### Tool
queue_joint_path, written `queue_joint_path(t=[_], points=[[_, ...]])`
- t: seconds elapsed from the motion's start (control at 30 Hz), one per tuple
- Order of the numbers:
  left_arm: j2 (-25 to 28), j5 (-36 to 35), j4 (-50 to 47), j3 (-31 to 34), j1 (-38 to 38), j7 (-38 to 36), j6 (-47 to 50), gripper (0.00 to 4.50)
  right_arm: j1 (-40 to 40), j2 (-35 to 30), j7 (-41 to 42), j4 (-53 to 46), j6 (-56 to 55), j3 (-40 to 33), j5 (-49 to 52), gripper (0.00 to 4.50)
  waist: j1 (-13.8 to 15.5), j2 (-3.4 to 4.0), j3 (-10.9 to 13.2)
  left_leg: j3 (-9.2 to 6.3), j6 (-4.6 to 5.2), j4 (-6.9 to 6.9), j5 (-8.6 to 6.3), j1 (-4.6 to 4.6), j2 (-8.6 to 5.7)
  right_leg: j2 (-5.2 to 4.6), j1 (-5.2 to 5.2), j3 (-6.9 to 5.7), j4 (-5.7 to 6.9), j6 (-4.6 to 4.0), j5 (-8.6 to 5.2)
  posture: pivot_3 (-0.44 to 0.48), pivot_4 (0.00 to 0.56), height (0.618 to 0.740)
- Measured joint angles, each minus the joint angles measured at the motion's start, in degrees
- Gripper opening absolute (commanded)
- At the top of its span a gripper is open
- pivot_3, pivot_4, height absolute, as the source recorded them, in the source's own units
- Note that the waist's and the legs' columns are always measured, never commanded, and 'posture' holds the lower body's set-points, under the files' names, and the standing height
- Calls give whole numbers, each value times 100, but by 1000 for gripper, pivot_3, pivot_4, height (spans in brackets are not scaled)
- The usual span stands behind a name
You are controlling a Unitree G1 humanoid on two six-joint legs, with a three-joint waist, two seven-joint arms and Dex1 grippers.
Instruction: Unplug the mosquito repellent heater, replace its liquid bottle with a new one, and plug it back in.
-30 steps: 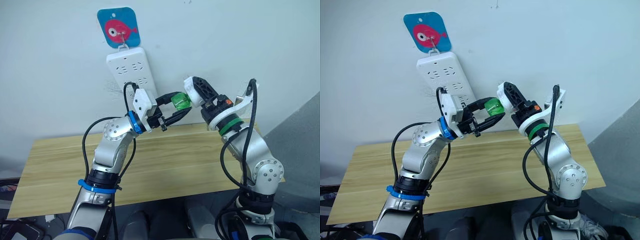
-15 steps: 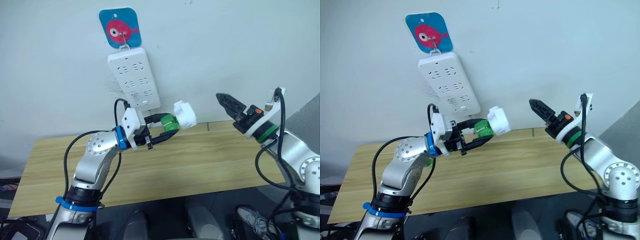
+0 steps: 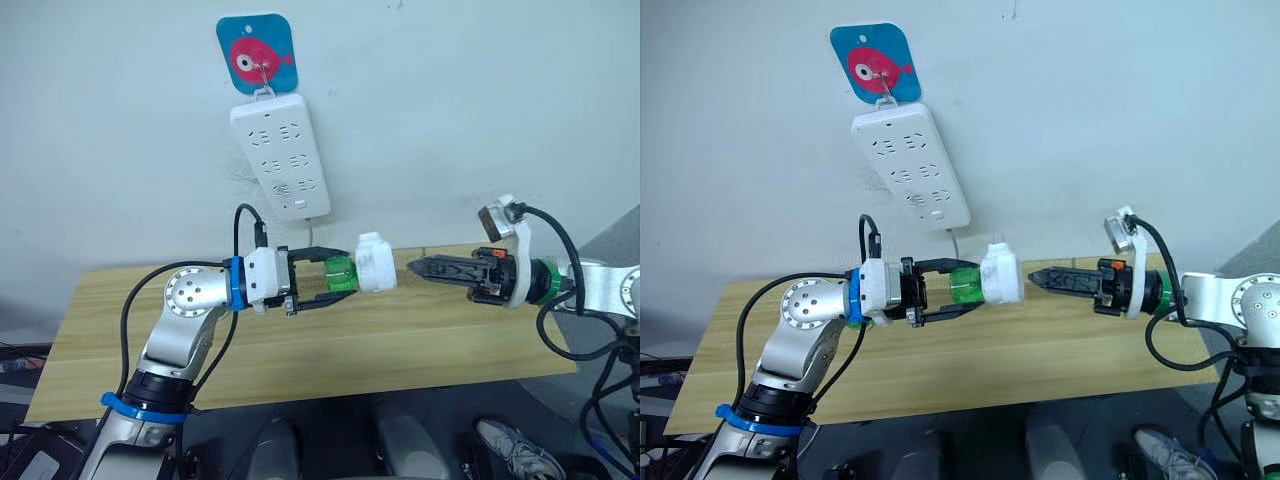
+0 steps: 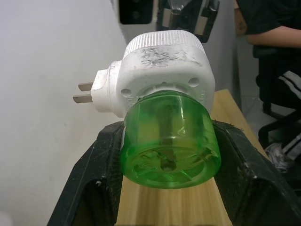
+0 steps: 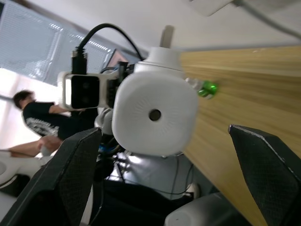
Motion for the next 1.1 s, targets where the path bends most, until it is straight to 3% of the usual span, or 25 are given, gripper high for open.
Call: queue_joint_path(t=[0.77, 0.87, 0.93, 1.1], points=[[2, -63, 192, -37, -237, -443, -251, 2288, -383, 844, -21, 169, 240, 408, -182, 4500, 83, 0, 0, -9, 0, 1, 0, -1, 1, 0, 0, -7, 1, 0, 0, -120, 201, 725], [-9, -75, 192, -41, -239, -468, -255, 2288, -391, 903, -115, 172, 233, 465, -161, 3909, 83, 0, 0, -9, 0, 1, 0, -2, 1, 0, 0, -6, 0, 0, 0, -122, 201, 725], [-8, -81, 193, -41, -247, -478, -299, 2288, -391, 923, -195, 202, 226, 490, -160, 3227, 83, 0, 0, -9, 0, 1, 0, -2, 0, 0, 0, -6, 0, 0, 0, -122, 201, 725], [6, -54, 254, -18, -268, -482, -351, 2288, -389, 946, -295, 227, 223, 494, -158, 3046, 83, 0, 0, -9, 0, 1, 0, -2, 1, 0, 0, -7, 0, 0, 0, -122, 200, 725]])
